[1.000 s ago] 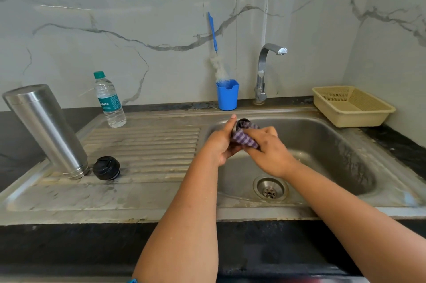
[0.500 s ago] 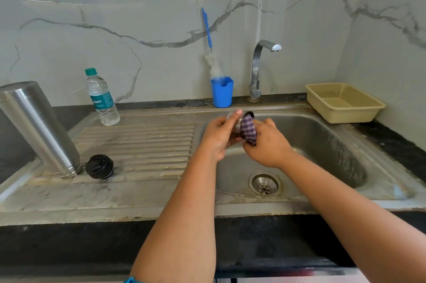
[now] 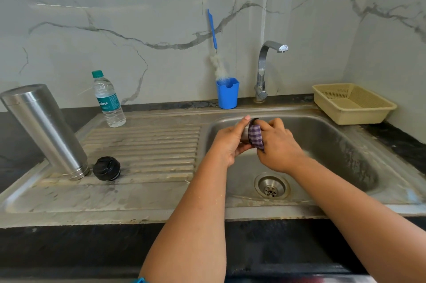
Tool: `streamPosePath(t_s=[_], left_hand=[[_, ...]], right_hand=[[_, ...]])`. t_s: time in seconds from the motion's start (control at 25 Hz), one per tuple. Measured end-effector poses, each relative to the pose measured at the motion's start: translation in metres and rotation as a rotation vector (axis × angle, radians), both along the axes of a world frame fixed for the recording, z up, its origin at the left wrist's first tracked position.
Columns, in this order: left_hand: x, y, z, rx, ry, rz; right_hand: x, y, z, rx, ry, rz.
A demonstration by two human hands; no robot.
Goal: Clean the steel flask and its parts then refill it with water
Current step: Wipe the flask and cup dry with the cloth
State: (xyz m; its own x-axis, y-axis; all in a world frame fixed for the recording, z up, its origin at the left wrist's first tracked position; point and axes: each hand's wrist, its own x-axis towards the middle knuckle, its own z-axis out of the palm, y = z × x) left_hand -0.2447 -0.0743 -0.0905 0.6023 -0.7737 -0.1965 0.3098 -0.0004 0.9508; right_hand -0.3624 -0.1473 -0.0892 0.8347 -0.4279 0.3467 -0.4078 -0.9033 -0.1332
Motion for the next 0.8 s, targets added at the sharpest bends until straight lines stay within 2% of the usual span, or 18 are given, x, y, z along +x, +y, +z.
streamPosePath(t_s=[0.04, 0.12, 0.24, 0.28, 0.4, 0.48, 0.6, 0.68, 0.72, 0.8], left_hand=[[0.002, 0.0, 0.0, -0.026, -0.004, 0.009], [0.007, 0.003, 0.0, -0.055, -0.035, 0.024], [0.009, 0.006, -0.007, -0.012, -0.159, 0.017], [0.008, 0.006, -0.008, -0.014, -0.187, 0.002], [0.003, 0.004, 0.0, -0.105, -0.168, -0.084], [0.0, 0.002, 0.006, -0.241, -0.019, -0.113], [0.004, 0.004, 0.006, -0.373, 0.188, -0.11], [0.005, 0.005, 0.006, -0.371, 0.282, -0.068], [0.005, 0.004, 0.005, -0.359, 0.342, -0.03], [0.002, 0.002, 0.002, -0.312, 0.414, 0.013]], right_hand=[[0.002, 0.003, 0.002, -0.031, 0.002, -0.015], [0.007, 0.007, 0.002, 0.041, 0.017, -0.014], [0.006, 0.011, 0.005, 0.373, 0.03, 0.07], [0.001, 0.009, 0.007, 0.606, -0.006, 0.085], [-0.023, -0.012, 0.015, 1.569, -0.276, 0.145], [-0.039, -0.029, 0.017, 1.867, -0.434, 0.26], [-0.049, -0.046, 0.023, 1.911, -0.74, 0.261], [-0.047, -0.045, 0.028, 1.751, -0.912, 0.153], [-0.044, -0.041, 0.027, 1.563, -0.931, 0.093], [-0.038, -0.03, 0.021, 0.942, -0.813, 0.025]])
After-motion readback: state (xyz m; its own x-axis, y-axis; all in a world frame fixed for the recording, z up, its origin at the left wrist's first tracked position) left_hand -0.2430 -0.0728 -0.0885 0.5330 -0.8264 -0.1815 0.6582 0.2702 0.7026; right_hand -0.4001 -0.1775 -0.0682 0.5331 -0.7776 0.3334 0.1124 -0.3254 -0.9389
